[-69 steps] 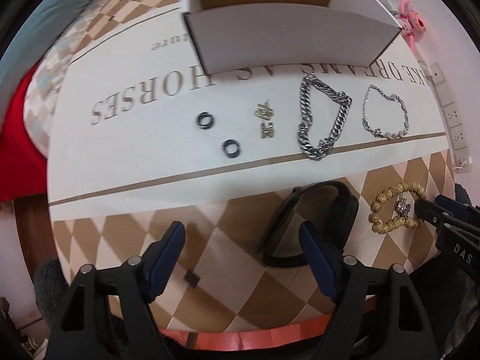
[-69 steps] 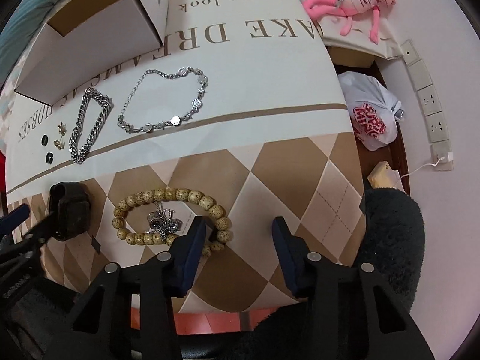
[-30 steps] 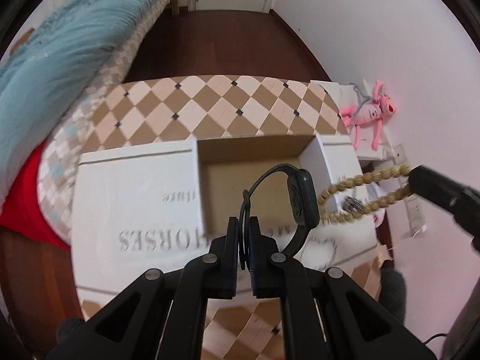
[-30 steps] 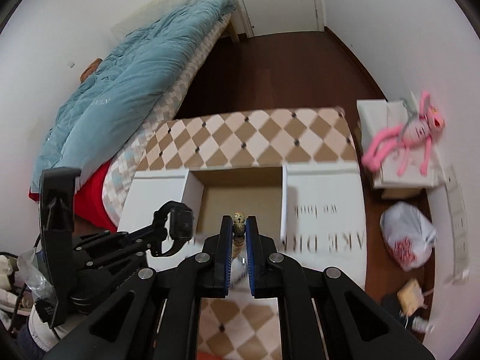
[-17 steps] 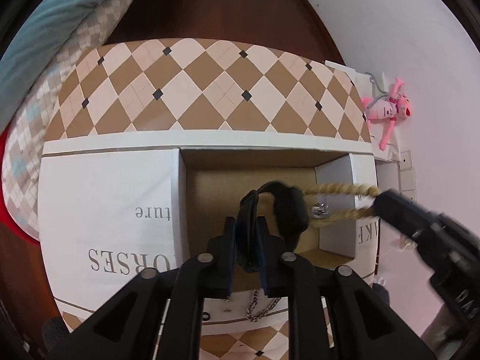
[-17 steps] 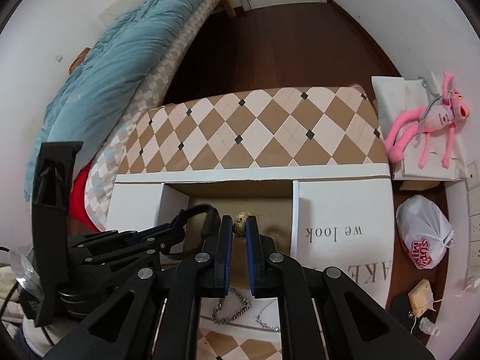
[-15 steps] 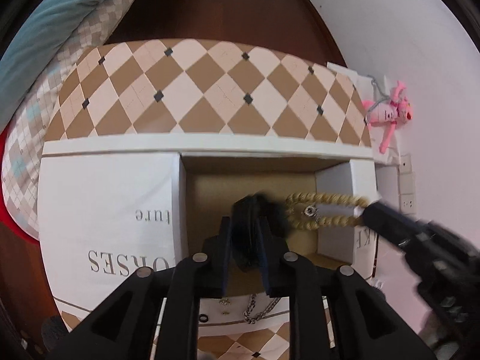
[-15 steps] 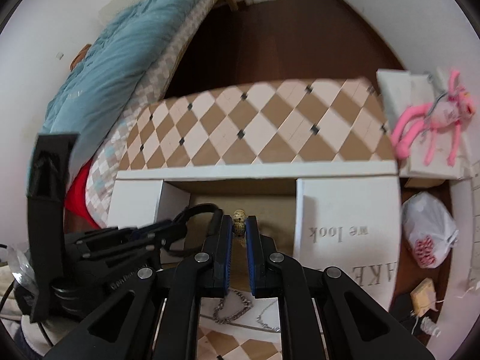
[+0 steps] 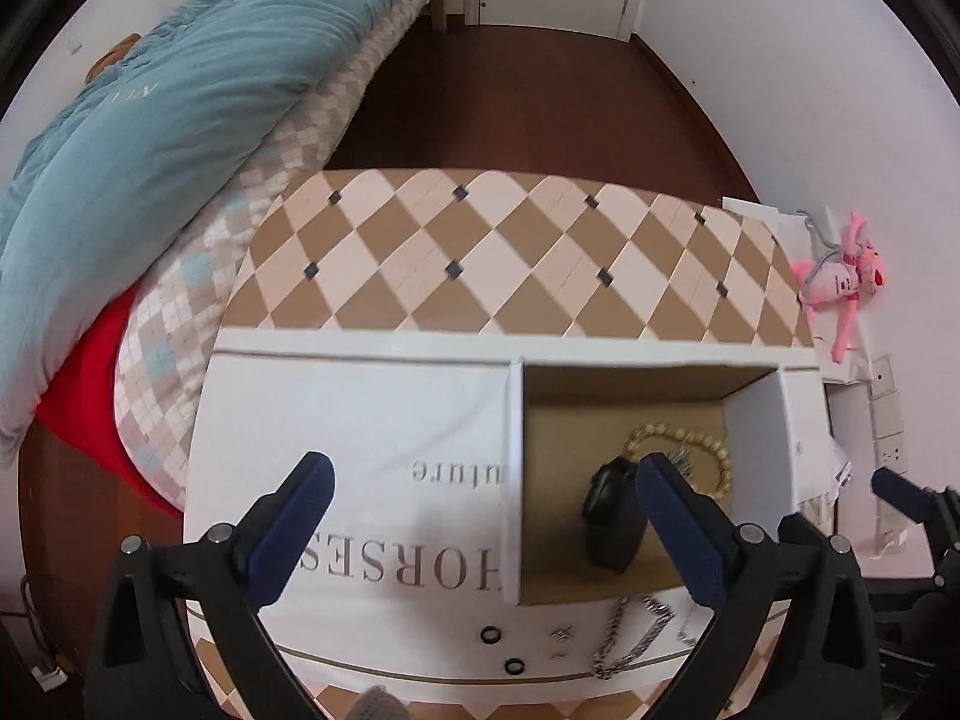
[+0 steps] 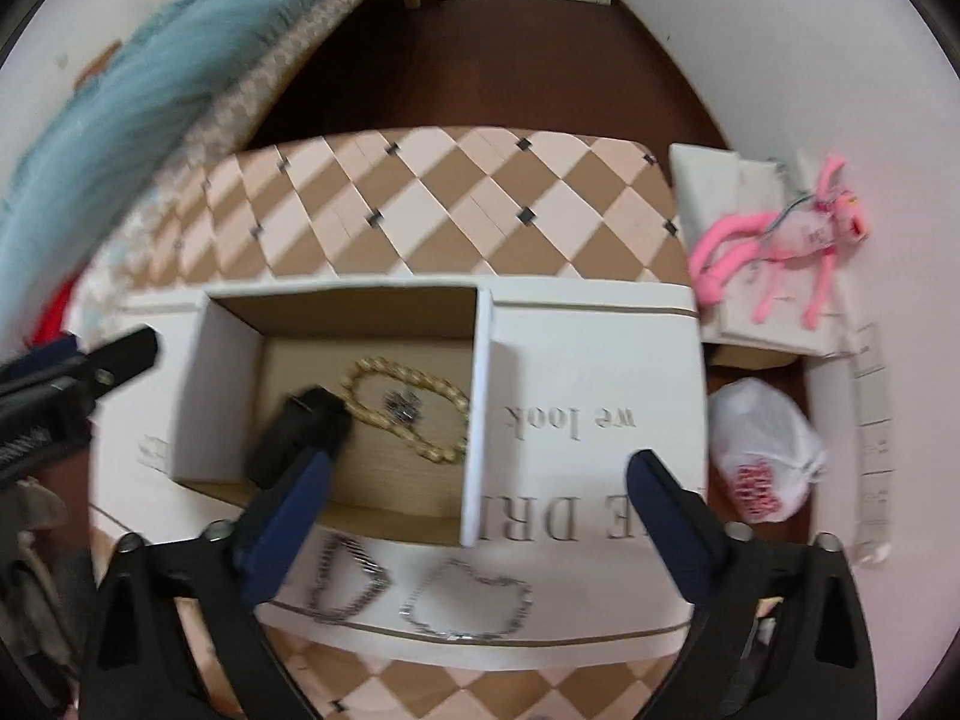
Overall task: Organize jewelry
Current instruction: 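Carry both items into the white box and open both grippers, then grasp the chunky silver chain with the right gripper while the left gripper grasps a black ring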
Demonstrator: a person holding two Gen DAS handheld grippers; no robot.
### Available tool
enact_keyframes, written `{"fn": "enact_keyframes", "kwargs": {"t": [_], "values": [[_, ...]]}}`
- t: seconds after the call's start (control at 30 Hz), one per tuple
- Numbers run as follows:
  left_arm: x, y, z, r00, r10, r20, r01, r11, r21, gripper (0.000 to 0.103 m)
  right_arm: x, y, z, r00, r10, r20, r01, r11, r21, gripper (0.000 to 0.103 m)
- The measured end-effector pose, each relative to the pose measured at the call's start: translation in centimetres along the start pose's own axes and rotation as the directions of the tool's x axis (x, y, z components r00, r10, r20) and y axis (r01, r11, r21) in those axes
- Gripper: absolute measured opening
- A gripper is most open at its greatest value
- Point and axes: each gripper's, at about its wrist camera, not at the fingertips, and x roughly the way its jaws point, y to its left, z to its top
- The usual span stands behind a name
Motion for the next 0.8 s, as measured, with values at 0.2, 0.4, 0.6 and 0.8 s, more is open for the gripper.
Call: {"fn": "enact_keyframes", "kwargs": {"t": [0.2, 0.4, 0.6, 0.8], "values": [[0.5, 0.1, -2.8, 0.998, 0.059, 0.024, -0.060, 0.998, 0.021, 0.103, 1.0, 0.6, -1.7, 0.998, -0.060, 0.017, 0.060, 0.998, 0.001, 0.102], [-0.8, 0.1, -4.0, 0.997, 0.054, 0.048, -0.055, 0.998, 0.010, 0.103, 0.5, 0.7, -2.8, 0.998, -0.044, 0.036, 0.042, 0.998, 0.038, 0.102], [-3.8, 0.1, -4.9, 0.994, 0.051, 0.100, -0.052, 0.999, 0.009, 0.103, -2.1, 0.7, -3.8, 0.996, -0.031, 0.086, 0.025, 0.998, 0.066, 0.102], [-6.7, -0.1, -6.1, 0.990, 0.044, 0.137, -0.048, 0.998, 0.030, 0.103, -5.1, 1.4, -5.2, 0.990, -0.027, 0.135, 0.021, 0.999, 0.046, 0.102]]}}
